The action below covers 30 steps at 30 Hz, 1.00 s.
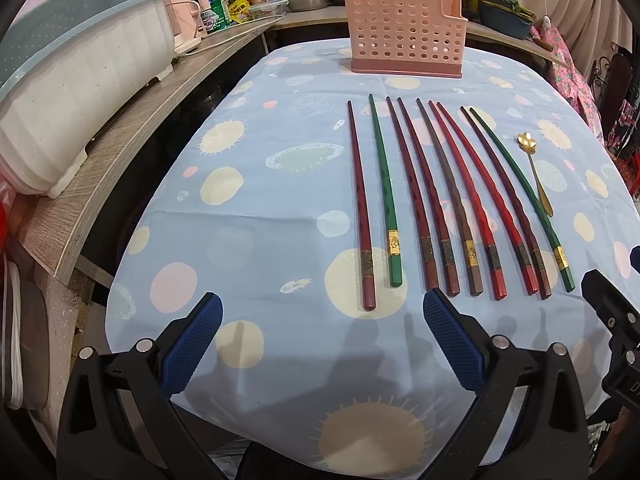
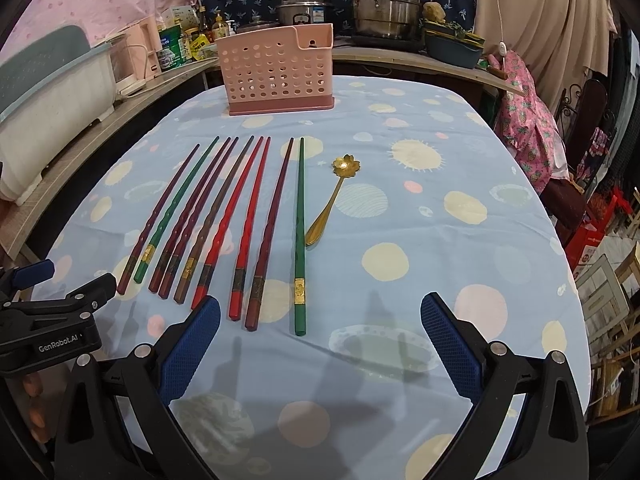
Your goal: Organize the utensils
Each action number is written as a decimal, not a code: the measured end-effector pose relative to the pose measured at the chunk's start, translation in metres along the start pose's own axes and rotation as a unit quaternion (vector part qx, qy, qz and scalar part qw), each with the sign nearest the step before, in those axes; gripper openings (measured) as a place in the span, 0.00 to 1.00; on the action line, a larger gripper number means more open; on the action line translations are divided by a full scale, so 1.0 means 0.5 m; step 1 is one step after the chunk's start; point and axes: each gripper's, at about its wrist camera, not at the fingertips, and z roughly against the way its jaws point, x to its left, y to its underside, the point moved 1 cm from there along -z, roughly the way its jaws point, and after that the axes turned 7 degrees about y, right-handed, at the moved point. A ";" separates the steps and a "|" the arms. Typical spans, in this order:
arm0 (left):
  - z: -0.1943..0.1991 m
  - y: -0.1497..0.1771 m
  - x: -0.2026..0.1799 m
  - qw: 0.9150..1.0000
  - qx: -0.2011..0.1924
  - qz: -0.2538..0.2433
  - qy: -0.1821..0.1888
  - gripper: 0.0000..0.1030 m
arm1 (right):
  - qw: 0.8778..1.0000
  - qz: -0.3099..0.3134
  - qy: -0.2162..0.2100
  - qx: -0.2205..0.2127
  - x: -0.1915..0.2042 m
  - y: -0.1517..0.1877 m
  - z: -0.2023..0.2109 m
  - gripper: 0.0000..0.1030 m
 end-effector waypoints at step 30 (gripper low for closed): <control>-0.018 -0.012 0.034 1.000 0.006 0.030 0.007 0.93 | 1.000 -0.019 0.006 0.001 -0.023 -0.003 -0.012 0.94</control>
